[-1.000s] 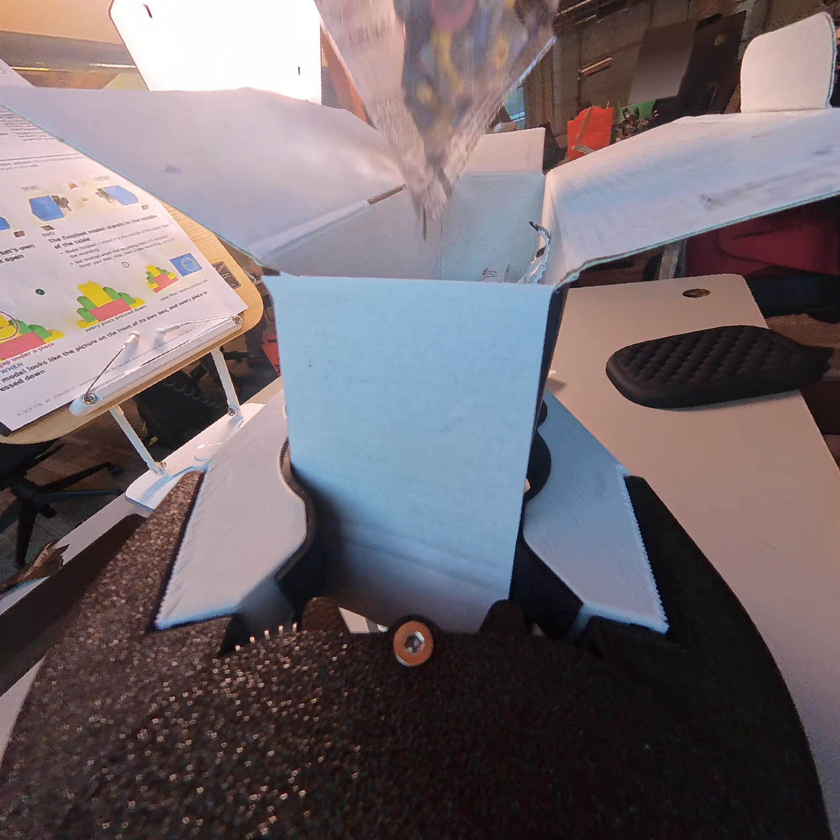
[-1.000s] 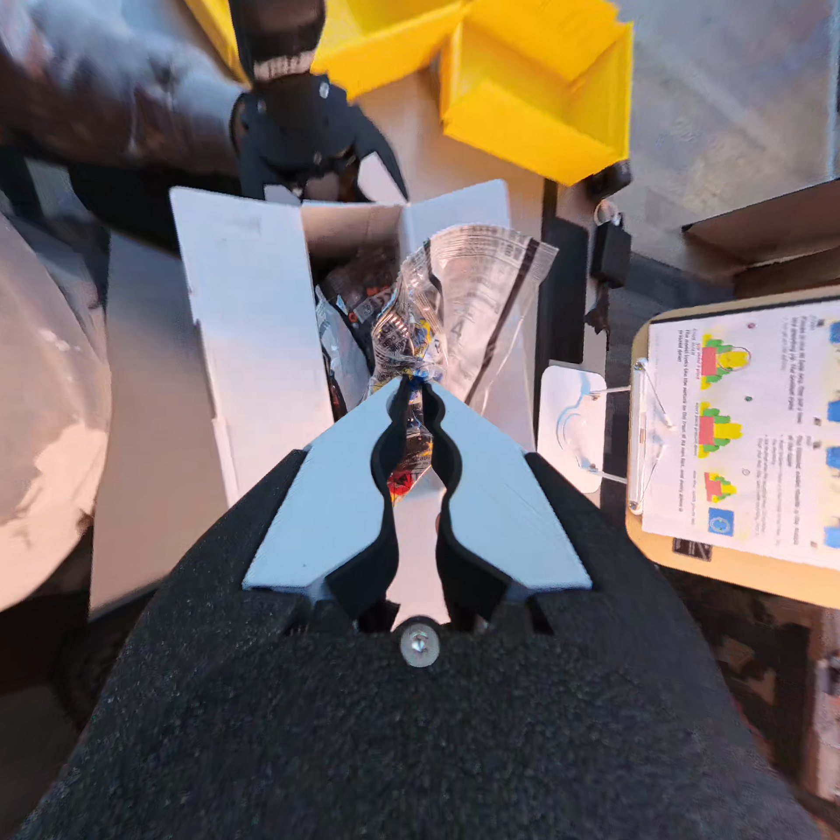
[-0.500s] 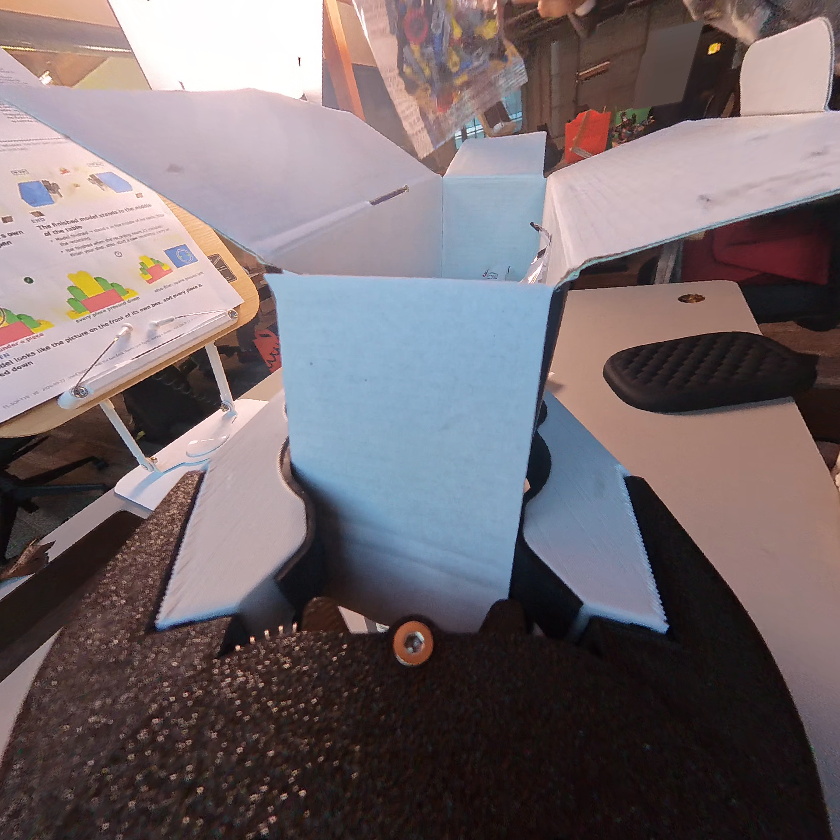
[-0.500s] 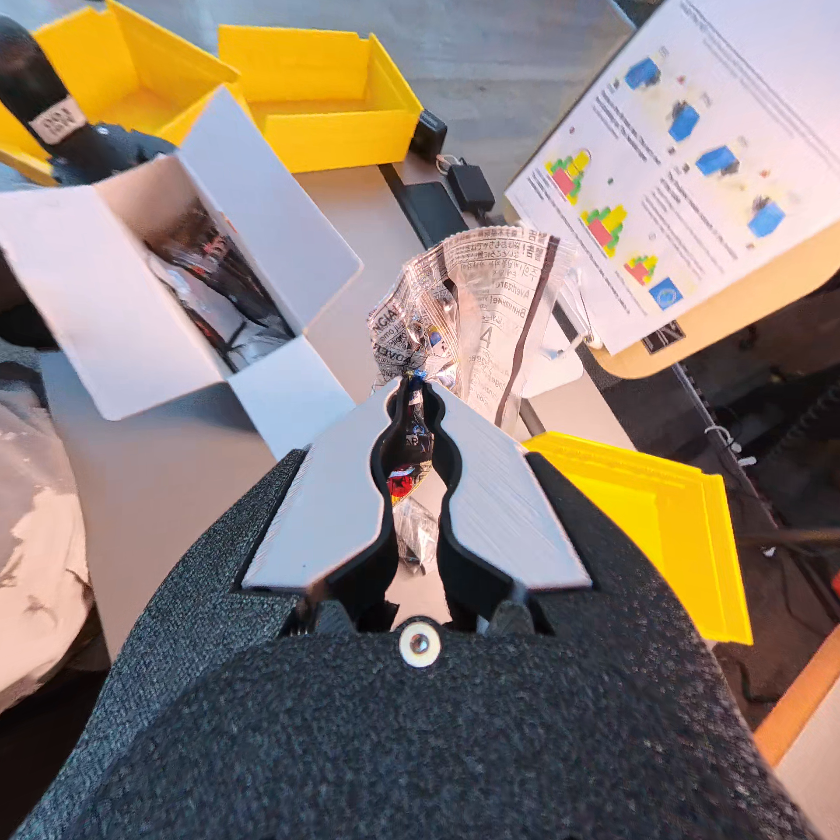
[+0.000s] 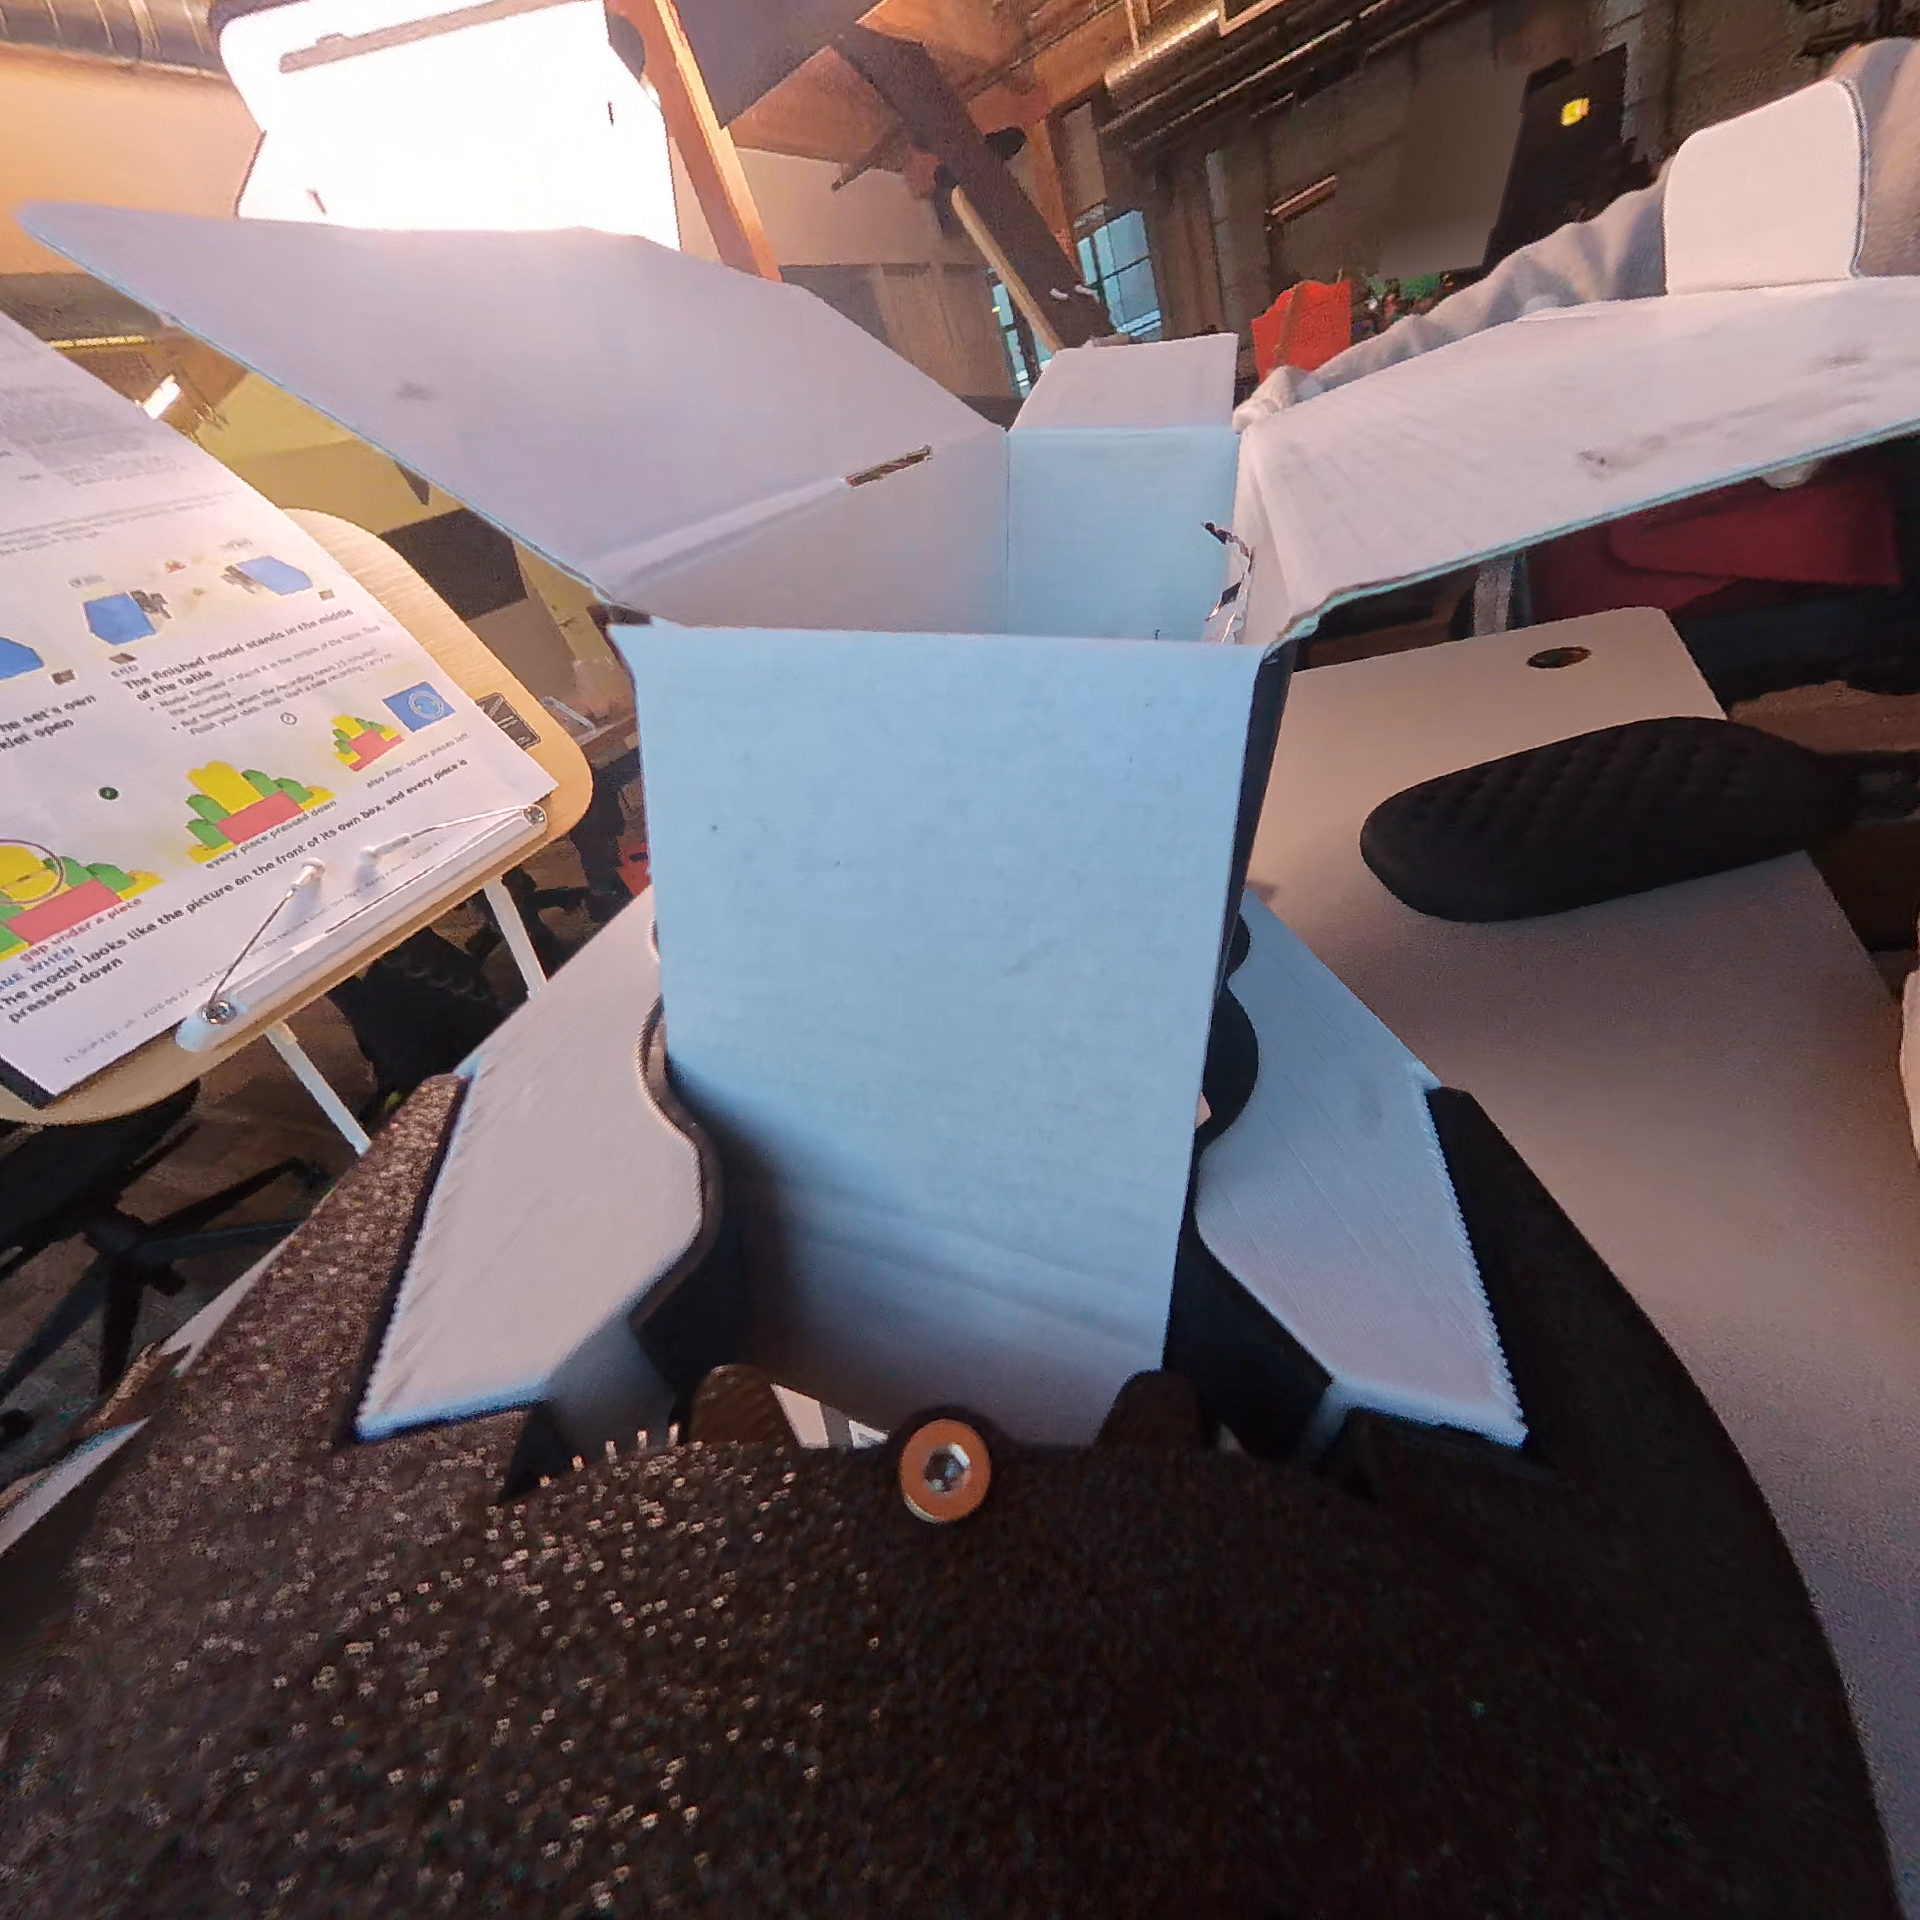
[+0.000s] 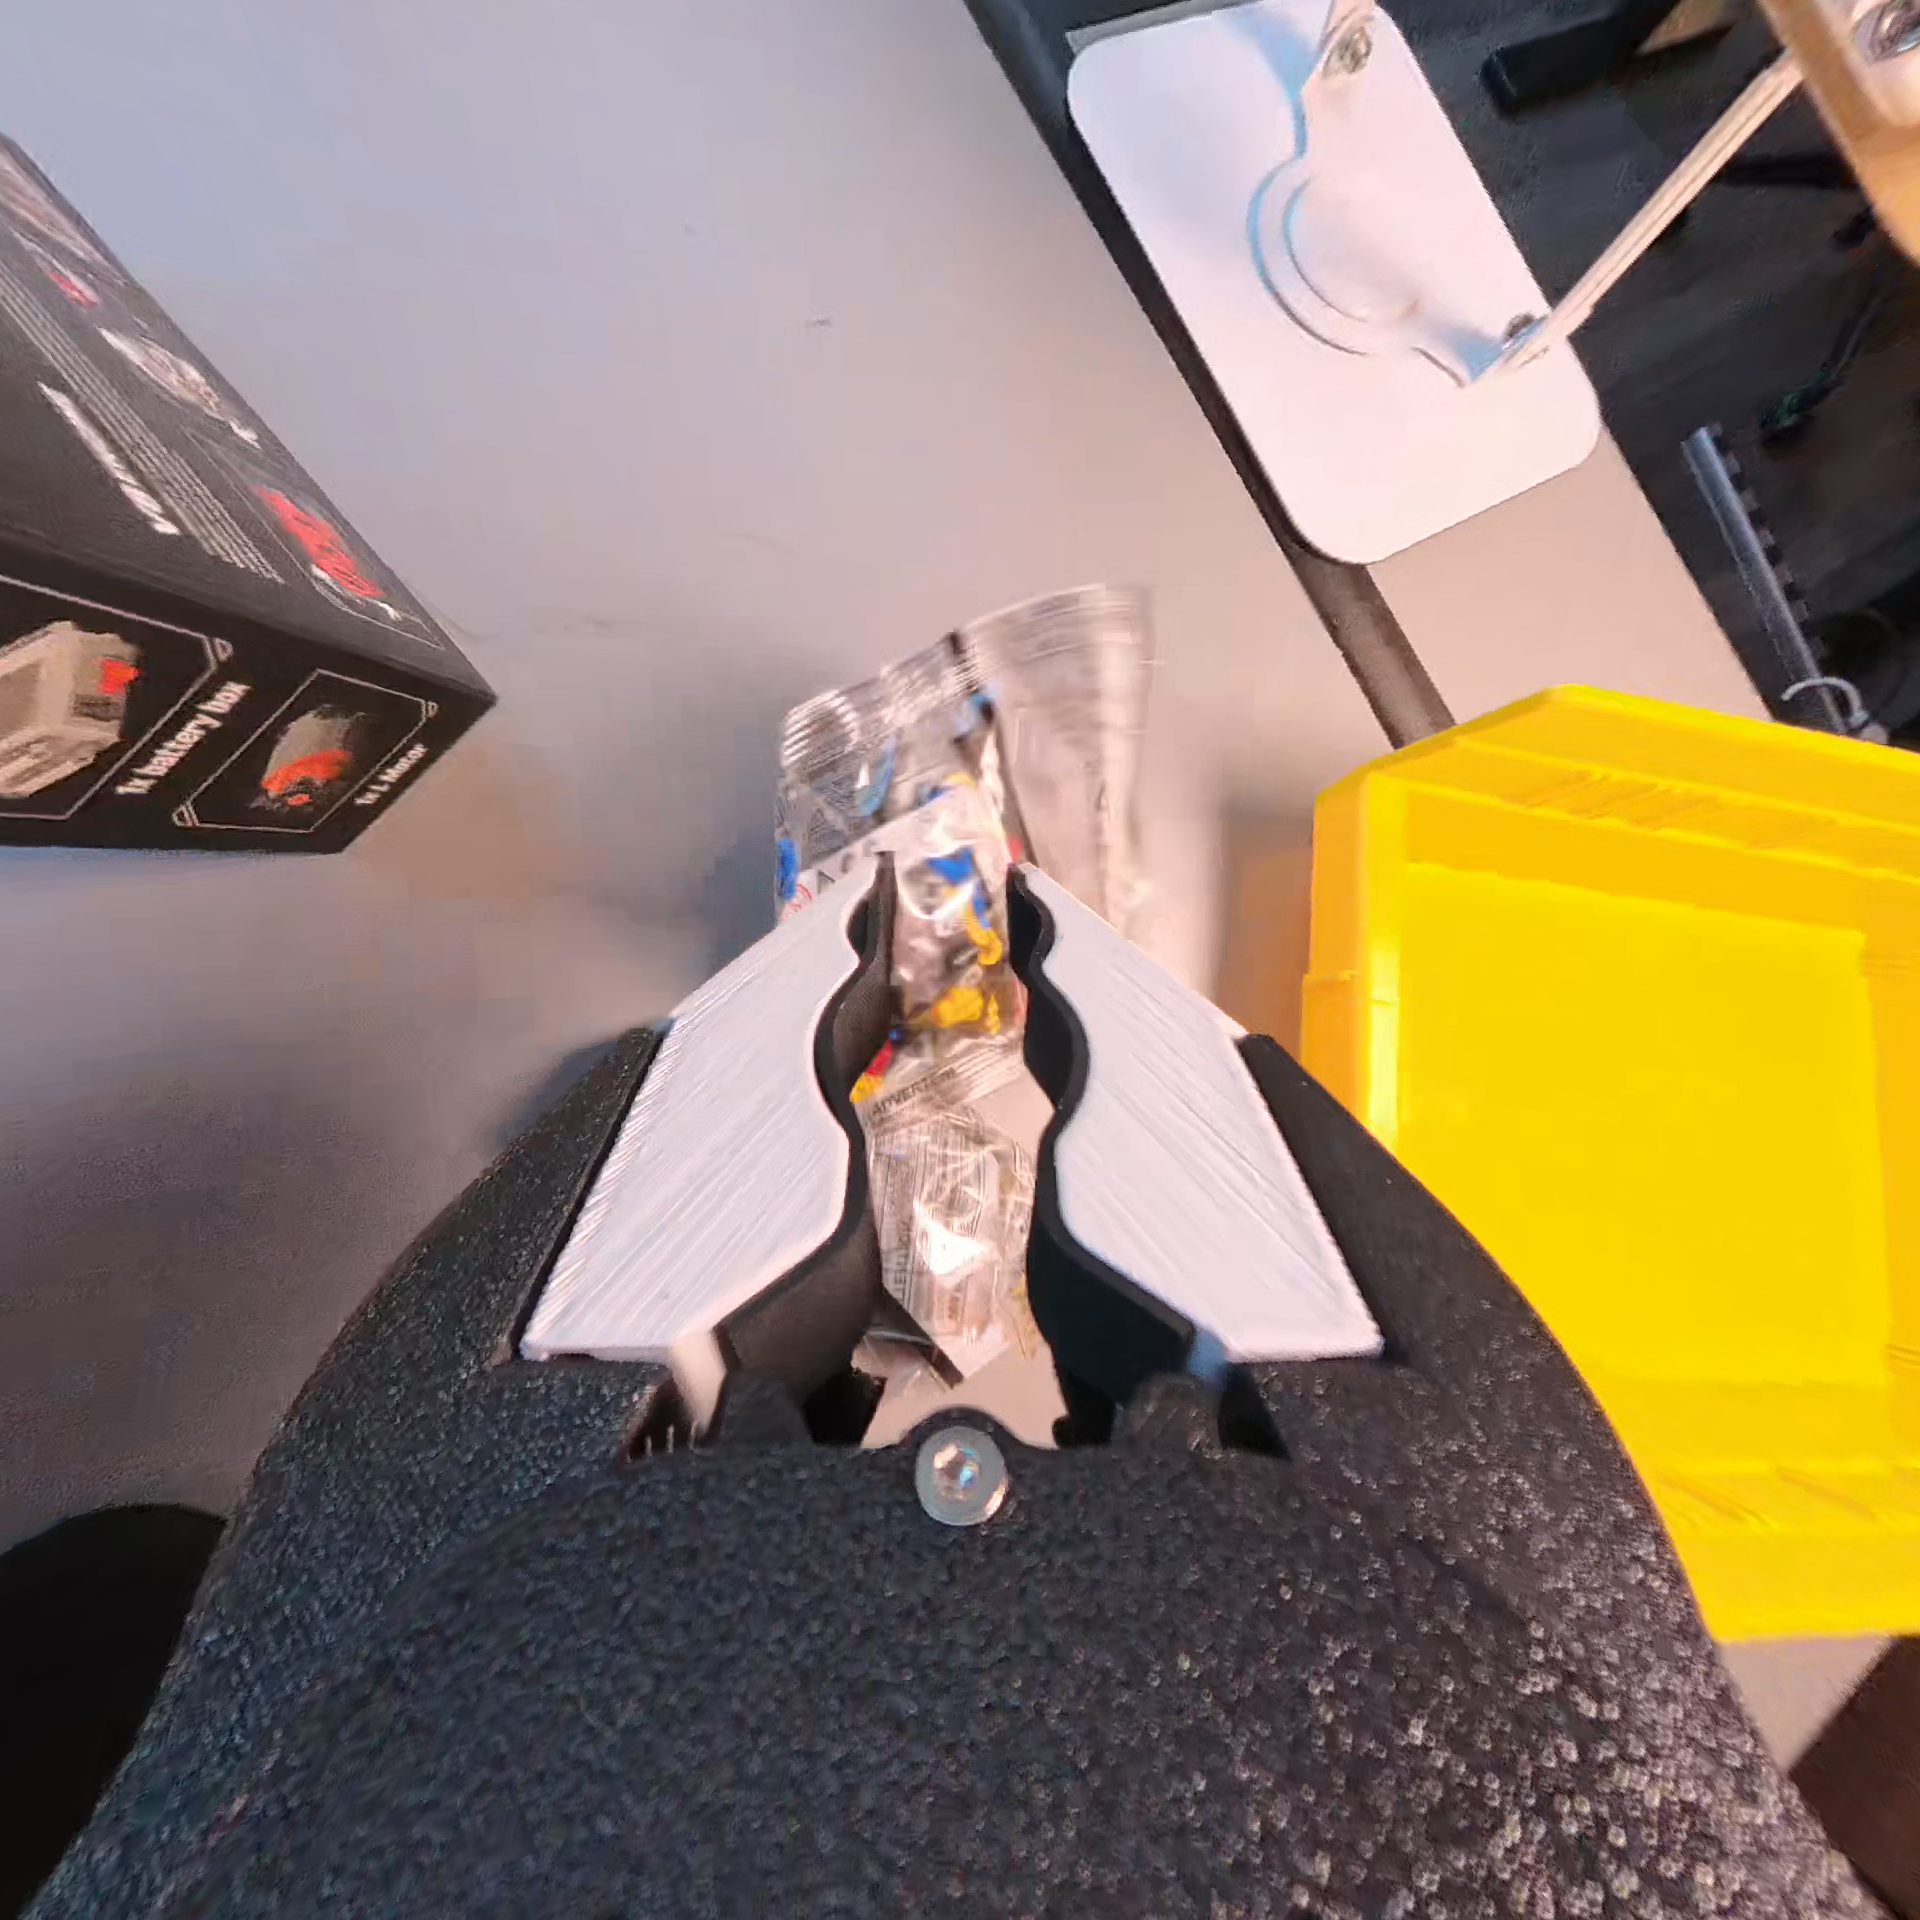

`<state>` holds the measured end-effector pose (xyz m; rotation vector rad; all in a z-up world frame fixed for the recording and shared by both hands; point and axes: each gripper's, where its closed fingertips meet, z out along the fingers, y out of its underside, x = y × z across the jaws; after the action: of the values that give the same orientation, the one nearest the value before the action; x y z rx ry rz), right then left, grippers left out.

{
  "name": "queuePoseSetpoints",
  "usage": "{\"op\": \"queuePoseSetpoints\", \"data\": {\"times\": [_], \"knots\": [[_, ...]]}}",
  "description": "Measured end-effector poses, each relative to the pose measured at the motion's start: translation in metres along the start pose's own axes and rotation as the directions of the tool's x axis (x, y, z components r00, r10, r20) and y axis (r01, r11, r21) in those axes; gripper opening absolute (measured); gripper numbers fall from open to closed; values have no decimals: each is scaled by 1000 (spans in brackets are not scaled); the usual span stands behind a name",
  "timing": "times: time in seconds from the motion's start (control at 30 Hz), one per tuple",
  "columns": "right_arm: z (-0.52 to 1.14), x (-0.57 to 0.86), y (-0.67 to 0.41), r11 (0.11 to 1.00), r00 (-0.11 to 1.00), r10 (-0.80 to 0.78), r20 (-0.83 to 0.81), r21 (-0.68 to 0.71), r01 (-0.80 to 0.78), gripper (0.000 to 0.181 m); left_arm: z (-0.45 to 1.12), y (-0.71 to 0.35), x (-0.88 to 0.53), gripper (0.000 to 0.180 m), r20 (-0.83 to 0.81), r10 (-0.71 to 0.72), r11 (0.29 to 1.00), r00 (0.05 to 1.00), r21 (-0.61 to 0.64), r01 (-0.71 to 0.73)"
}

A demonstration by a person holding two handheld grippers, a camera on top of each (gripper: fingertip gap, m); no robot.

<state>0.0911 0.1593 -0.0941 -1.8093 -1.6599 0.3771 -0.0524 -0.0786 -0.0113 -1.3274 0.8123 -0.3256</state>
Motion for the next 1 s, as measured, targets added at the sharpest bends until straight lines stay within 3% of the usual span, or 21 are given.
{"op": "queuePoseSetpoints", "data": {"times": [0.2, 0.33, 0.43, 0.57, 0.73, 1.0], "knots": [[-64, -4, -61, 944, 998, 36, 54, 325, -52, 34, -6, -3, 21, 98, 9, 103, 995, 995, 15, -103], [-145, -35, -111, 849, 990, -96, 103, 528, 28, 33, -7, -3, 27, 98, 11, 136, 991, 991, 18, -136], [-192, -91, -132, 799, 939, -284, 192, 589, 122, 31, -7, -3, 29, 98, 10, 143, 989, 990, 20, -143], [-207, -169, -130, 797, 811, -502, 302, 525, 298, 30, -7, -3, 29, 98, 9, 142, 990, 990, 21, -143], [-170, -218, -124, 781, 727, -620, 296, 315, 539, 30, -6, -3, 28, 98, 19, 134, 991, 991, 13, -134], [-113, -247, -122, 569, 527, -783, 329, 38, 821, 27, -5, -2, 25, 98, 23, 107, 994, 994, 8, -107]]}}
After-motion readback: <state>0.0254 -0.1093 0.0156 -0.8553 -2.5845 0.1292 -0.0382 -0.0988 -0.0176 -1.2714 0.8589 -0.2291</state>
